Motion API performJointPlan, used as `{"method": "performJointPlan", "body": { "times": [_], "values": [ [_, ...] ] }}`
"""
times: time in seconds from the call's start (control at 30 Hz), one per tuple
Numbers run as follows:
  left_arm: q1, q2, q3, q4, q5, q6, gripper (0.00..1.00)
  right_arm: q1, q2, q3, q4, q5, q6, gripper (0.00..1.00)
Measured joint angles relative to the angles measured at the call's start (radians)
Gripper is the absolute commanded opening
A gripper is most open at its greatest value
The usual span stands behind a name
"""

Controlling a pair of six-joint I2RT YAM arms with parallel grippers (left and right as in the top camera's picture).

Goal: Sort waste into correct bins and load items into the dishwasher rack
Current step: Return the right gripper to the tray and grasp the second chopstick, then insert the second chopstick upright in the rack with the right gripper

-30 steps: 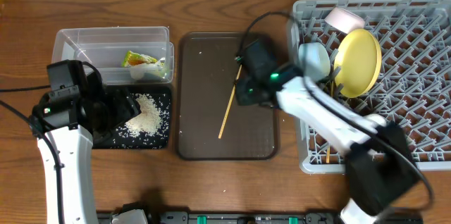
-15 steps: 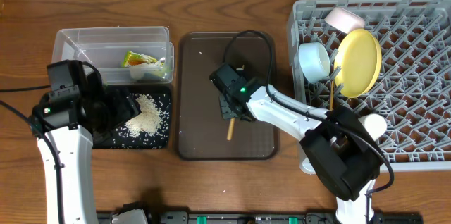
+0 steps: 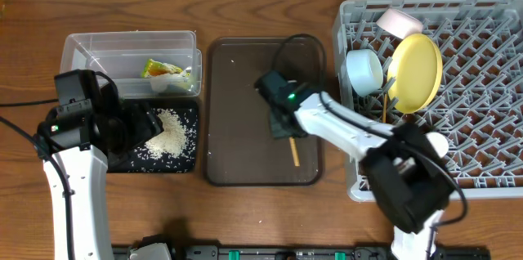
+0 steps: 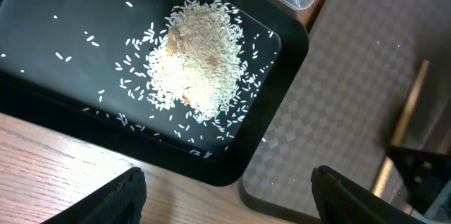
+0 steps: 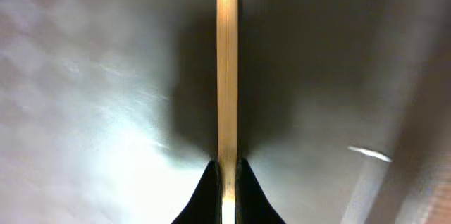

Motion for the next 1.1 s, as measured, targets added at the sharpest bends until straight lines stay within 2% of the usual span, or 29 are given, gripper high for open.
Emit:
{"method": "performJointPlan", "body": {
  "times": [0.3,0.43,0.77,1.1],
  "values": [
    [0.0,0.0,0.0,0.0,0.0,0.0,0.78,-0.158,-0.4,-0.002,-0.167,-0.011,-0.164,0.01],
    [0.0,0.0,0.0,0.0,0.0,0.0,0.78,-0.263,-0.487,0.0,-0.252,-0.014,-0.224,0.01],
    [0.0,0.0,0.0,0.0,0.0,0.0,0.78,-0.52,-0.472,-0.001,-0.349,-0.023,-0.399,0.01],
    [0.0,0.0,0.0,0.0,0.0,0.0,0.78,-0.565,-0.321,-0.002,-0.356,-0.048,-0.454,0.01]
  ]
}}
